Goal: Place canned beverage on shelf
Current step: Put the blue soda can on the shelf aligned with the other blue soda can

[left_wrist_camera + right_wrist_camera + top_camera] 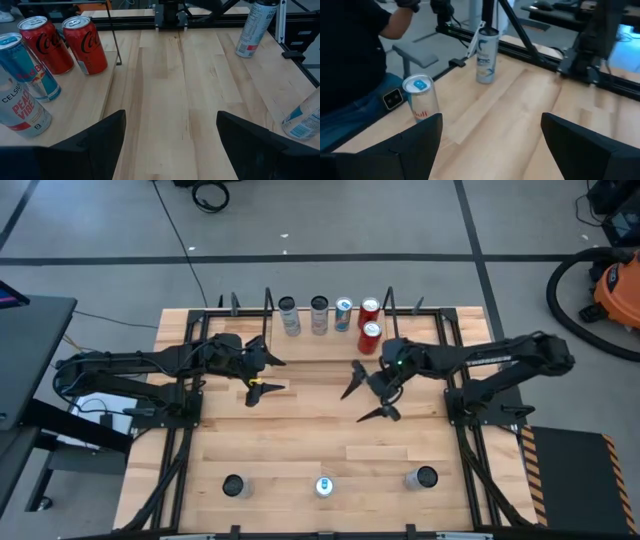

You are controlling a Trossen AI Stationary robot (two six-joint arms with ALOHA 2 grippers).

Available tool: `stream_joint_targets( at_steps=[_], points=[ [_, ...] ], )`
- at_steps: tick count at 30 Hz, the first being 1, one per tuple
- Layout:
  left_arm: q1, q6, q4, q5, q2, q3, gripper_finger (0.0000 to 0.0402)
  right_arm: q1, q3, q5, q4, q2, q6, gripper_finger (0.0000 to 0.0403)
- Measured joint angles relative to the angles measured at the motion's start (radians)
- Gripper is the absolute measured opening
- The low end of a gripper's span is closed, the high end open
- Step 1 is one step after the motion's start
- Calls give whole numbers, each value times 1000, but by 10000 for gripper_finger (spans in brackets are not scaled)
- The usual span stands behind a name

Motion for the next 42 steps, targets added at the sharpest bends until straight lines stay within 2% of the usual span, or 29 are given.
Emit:
stream_joint_targets(
  at_steps=[6, 11, 22, 28, 42],
  points=[
    [0, 0, 0, 0, 0, 0, 314, 9, 0, -125, 139, 113, 30, 348],
    [0, 0, 0, 0, 0, 0, 314, 59, 0, -190, 270, 203, 53, 348],
    [0, 0, 13, 0, 0, 0, 314, 137, 0, -194, 488, 356, 65, 348],
    [0, 1, 14, 0, 0, 0, 314, 162, 67, -250, 507, 443, 122, 348],
    [0, 0, 15, 0, 0, 0, 314, 161, 213, -527, 504, 600, 165, 348]
  ],
)
